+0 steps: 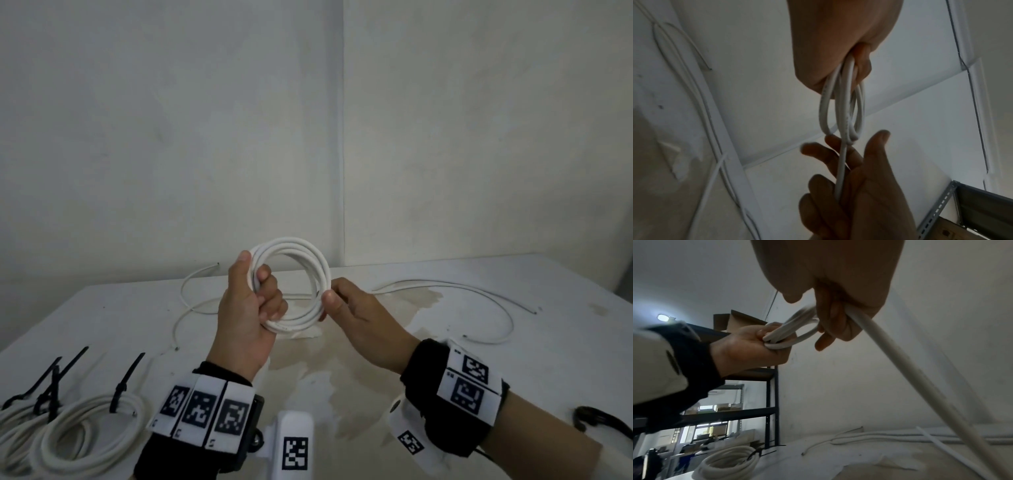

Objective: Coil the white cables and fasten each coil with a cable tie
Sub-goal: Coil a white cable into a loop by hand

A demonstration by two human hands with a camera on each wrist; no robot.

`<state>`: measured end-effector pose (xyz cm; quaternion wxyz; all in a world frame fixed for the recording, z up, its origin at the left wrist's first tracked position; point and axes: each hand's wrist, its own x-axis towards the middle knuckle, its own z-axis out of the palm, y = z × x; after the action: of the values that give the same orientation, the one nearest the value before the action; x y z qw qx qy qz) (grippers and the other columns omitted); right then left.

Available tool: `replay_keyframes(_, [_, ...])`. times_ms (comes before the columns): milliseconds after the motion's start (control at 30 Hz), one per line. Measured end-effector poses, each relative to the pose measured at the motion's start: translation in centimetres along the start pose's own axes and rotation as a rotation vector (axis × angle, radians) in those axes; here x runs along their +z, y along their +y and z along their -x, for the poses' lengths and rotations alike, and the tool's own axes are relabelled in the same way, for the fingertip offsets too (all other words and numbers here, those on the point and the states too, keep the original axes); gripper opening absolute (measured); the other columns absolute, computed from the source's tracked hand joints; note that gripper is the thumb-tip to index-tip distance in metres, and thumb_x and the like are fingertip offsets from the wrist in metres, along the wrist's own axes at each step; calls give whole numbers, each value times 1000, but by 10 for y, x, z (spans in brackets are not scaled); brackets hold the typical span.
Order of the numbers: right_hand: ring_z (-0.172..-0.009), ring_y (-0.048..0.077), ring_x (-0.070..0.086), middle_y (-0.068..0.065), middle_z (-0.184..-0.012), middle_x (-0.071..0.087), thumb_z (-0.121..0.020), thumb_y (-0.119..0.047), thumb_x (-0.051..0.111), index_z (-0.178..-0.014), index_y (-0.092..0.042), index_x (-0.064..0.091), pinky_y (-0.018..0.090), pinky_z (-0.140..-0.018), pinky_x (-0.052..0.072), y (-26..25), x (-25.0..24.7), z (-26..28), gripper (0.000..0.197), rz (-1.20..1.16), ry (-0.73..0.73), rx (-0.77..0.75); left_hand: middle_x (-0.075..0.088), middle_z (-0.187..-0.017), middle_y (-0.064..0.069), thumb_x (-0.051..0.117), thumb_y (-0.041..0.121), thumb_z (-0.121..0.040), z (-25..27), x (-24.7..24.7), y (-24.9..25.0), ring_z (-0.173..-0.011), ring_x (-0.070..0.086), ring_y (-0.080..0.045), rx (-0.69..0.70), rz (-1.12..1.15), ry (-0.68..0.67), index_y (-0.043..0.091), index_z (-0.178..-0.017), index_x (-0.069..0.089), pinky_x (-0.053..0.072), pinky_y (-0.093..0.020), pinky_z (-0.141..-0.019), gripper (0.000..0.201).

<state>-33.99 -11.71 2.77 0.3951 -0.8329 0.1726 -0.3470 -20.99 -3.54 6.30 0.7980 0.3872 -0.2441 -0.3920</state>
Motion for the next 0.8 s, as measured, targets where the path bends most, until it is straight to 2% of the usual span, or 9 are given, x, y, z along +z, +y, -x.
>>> replay_keyframes(67, [-63, -4, 48, -14, -69, 51, -91, -40, 40, -90, -12, 51, 13, -64, 37, 0, 7, -1, 30, -11, 30, 6, 25, -36, 9, 35, 39, -96, 0, 2, 0, -27, 19, -3, 8, 16, 4, 16, -60, 39, 21, -16, -34, 43])
replay_keyframes(133, [-63, -1, 47, -16, -67, 52, -93, -36, 42, -88, -15, 51, 16, -64, 37, 0, 13, 0, 23, -16, 58, 3, 25, -36, 9, 35, 39, -96, 0, 3, 0, -27, 19, -3, 15, 8, 5, 16, -60, 39, 21, -16, -34, 43])
replay_keyframes(233, [-65, 1, 50, -13, -69, 60, -92, -41, 37, -92, -15, 55, 17, -66, 38, 2, 10, 0, 31, -13, 37, 3, 25, -36, 9, 36, 38, -96, -1, -1, 4, -27, 19, -4, 38, -16, 21, 16, -60, 39, 21, -16, -34, 43])
replay_keyframes(367, [-56, 9, 41, -8, -60, 47, -98, -25, 38, -101, -8, 59, 20, -58, 33, 17, -3, 3, 28, 142, 69, 35, 27, -37, 9, 36, 39, -96, -4, -11, 12, -28, 20, -4, 75, -39, 67, 16, -61, 40, 23, -16, -34, 42])
replay_keyframes(467, [-59, 10, 42, -8, -64, 45, -99, -25, 36, -119, -15, 54, 20, -58, 33, 25, -6, 4, 29, 338, 26, 45, 28, -37, 10, 37, 39, -96, -5, -14, 9, -30, 21, -4, 127, -88, 107, 17, -63, 41, 23, -16, -35, 41])
replay_keyframes(567, [-66, 11, 45, -8, -72, 46, -100, -24, 35, -138, -22, 39, 21, -62, 34, 32, -8, 2, 38, 370, -53, 107, 30, -39, 10, 38, 39, -96, -9, -17, 10, -31, 22, -5, 177, -50, 209, 18, -64, 41, 23, -16, -36, 39])
replay_keyframes(667, [-58, 4, 40, -12, -66, 42, -99, -25, 36, -133, -20, 42, 14, -55, 33, 46, -16, 2, 35, 378, -52, 154, 34, -48, 9, 40, 39, -95, -17, -27, 26, -35, 25, -5, 254, 3, 333, 20, -67, 42, 24, -17, -37, 34])
replay_keyframes(733, [-54, 5, 37, -8, -63, 41, -98, -26, 37, -123, -17, 42, 16, -52, 31, 51, -22, 5, 26, 353, 21, 175, 33, -43, 10, 40, 40, -95, -22, -35, 38, -35, 26, -6, 315, 0, 390, 20, -65, 39, 25, -17, -38, 35])
replay_keyframes(800, [-55, 9, 41, -4, -65, 44, -98, -27, 36, -111, -16, 39, 20, -54, 32, 48, -25, 6, 17, 397, 24, 113, 32, -38, 11, 39, 40, -95, -24, -39, 44, -35, 26, -7, 351, -63, 430, 20, -64, 38, 26, -18, -40, 37])
